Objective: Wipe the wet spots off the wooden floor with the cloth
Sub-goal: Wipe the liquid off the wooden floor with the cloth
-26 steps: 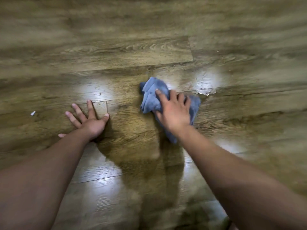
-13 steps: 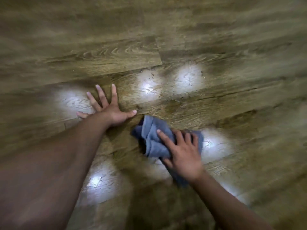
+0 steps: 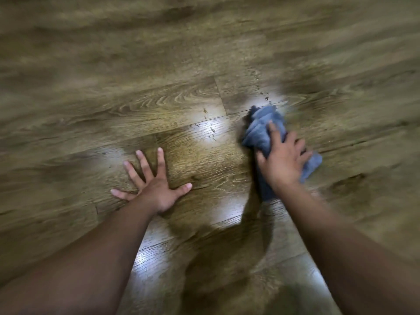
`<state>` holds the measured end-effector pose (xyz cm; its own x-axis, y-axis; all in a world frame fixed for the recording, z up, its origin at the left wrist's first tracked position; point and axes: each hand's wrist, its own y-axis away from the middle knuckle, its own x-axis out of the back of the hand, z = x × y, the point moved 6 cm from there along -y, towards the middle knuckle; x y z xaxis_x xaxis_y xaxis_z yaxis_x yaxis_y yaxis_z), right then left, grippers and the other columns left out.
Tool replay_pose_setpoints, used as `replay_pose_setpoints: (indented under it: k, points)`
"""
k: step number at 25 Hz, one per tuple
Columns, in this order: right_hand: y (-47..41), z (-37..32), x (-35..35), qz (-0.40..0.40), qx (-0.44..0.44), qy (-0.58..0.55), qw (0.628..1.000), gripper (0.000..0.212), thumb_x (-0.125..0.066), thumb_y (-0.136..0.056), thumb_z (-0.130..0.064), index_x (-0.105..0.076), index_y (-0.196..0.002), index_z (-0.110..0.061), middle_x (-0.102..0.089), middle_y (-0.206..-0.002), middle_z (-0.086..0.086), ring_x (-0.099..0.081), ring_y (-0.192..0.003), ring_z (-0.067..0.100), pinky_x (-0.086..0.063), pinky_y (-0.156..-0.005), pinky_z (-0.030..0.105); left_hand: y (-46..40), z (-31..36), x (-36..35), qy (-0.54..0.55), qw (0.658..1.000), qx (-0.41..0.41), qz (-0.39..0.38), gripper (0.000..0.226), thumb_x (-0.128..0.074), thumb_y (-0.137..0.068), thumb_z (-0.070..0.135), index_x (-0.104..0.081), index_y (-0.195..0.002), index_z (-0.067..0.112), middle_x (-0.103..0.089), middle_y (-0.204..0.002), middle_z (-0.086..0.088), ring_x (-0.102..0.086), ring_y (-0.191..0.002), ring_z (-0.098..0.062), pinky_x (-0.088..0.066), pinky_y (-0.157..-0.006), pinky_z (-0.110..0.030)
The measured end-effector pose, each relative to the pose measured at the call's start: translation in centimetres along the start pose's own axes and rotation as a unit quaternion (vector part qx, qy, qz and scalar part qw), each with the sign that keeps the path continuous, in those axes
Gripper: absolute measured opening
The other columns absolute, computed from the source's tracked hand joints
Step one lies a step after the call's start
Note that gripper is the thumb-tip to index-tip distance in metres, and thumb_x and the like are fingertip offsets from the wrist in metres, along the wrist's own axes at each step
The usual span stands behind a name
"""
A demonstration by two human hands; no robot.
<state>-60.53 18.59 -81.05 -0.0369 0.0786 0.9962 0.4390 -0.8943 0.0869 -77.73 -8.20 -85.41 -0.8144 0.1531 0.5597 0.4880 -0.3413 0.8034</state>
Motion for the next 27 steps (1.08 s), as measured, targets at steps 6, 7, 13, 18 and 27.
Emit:
replay_pose_setpoints:
  k: [6, 7, 13, 18, 27]
  points:
    - [15.2, -4.1, -1.8, -0.021, 0.237, -0.016, 0.971, 0.087, -0.063, -0.071, -0.058, -0.035, -0.151, -0.039, -0.052, -0.128, 0.012, -0.048, -0.109, 0.038, -0.030, -0.104, 0.059, -0.5, 0.1, 0.3, 0.016, 0.999, 0.039, -0.003, 0.098, -0.043, -0.084, 0.084, 0.037, -0.137, 0.062, 0.064, -0.137, 0.014, 0.052, -0.135, -0.028, 0.009, -0.099, -0.087]
    - [17.1, -3.1, -2.2, -0.030, 0.263, -0.016, 0.964, 0.089, -0.064, -0.071, -0.058, -0.033, -0.152, -0.040, -0.051, -0.132, 0.011, -0.049, -0.113, 0.038, -0.031, -0.104, 0.060, -0.7, 0.1, 0.4, 0.019, 0.999, 0.037, -0.001, 0.092, -0.039, -0.087, 0.083, 0.035, -0.138, 0.063, 0.062, -0.139, 0.014, 0.051, -0.137, -0.028, 0.009, -0.099, -0.086]
    - [13.6, 8.3, -1.4, -0.003, 0.170, -0.002, 0.985, 0.084, -0.060, -0.073, -0.059, -0.035, -0.150, -0.037, -0.051, -0.120, 0.014, -0.047, -0.098, 0.036, -0.034, -0.088, 0.049, -0.5, 0.1, 0.3, 0.001, 0.999, 0.015, 0.028, 0.087, -0.034, -0.089, 0.082, 0.034, -0.139, 0.062, 0.059, -0.143, 0.013, 0.047, -0.140, -0.029, 0.008, -0.100, -0.085]
    - [3.5, 11.6, -0.9, -0.009, -0.108, -0.028, 0.994, 0.075, -0.062, -0.084, -0.049, -0.028, -0.152, -0.042, -0.040, -0.135, 0.019, -0.039, -0.120, 0.044, -0.026, -0.105, 0.062, -0.8, -0.2, 0.3, -0.007, 0.998, 0.003, 0.056, 0.085, -0.031, -0.088, 0.084, 0.032, -0.140, 0.061, 0.054, -0.149, 0.011, 0.044, -0.143, -0.031, 0.006, -0.100, -0.086]
    - [20.4, -2.9, -1.2, -0.043, 0.290, -0.024, 0.956, 0.094, -0.071, -0.069, -0.056, -0.029, -0.153, -0.040, -0.046, -0.137, 0.012, -0.047, -0.118, 0.040, -0.020, -0.110, 0.061, -0.9, 0.4, 0.9, 0.011, 0.977, 0.020, 0.212, 0.076, -0.045, -0.087, 0.072, -0.015, -0.153, 0.051, 0.011, -0.170, 0.002, 0.014, -0.155, -0.030, 0.012, -0.105, -0.080]
